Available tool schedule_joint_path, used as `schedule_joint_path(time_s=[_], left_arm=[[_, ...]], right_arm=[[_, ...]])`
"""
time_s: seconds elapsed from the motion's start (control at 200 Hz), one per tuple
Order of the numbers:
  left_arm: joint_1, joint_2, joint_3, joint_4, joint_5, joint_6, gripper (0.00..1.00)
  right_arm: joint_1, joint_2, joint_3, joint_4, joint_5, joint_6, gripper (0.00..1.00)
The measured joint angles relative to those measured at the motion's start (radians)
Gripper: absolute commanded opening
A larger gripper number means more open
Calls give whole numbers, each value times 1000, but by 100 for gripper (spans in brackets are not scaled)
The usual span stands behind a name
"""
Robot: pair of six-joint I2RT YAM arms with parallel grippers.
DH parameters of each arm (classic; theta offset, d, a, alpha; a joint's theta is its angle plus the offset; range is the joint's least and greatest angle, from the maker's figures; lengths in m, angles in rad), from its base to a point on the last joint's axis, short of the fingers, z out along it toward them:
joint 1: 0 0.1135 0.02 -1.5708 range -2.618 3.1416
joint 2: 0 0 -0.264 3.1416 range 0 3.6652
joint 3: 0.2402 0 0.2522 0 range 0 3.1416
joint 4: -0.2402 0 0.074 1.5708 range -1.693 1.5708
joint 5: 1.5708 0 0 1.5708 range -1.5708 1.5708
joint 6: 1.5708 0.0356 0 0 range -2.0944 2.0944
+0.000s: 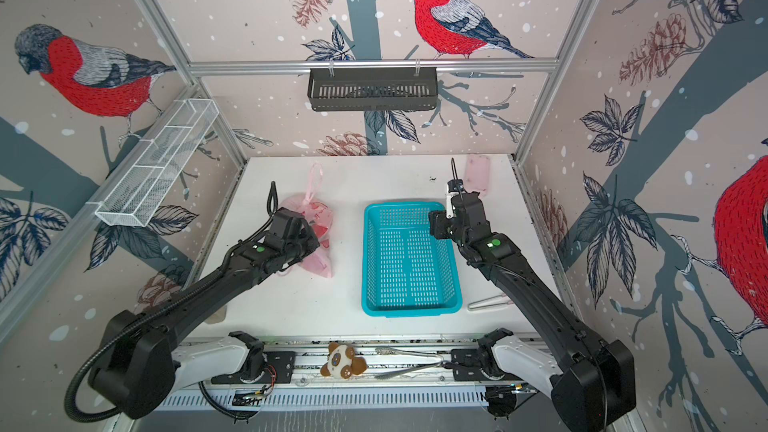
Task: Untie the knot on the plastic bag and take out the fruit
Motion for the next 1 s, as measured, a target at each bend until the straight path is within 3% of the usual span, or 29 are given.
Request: schedule_joint_path(time_s=[0.46, 0.65, 0.756, 0.996], left_arm=[[-105, 20, -72, 170, 77, -154, 7], [-108, 40, -25, 201, 104, -157, 28], [-108, 40, 11, 193, 101, -130, 31], [-104, 3, 102, 44, 19, 29, 48]], right_arm=[[226, -5, 0, 15, 84, 127, 70], [312, 34, 10, 35, 126, 180, 71], [358, 72, 34, 38, 146, 200, 72], [454, 169, 121, 39, 188, 225, 72]])
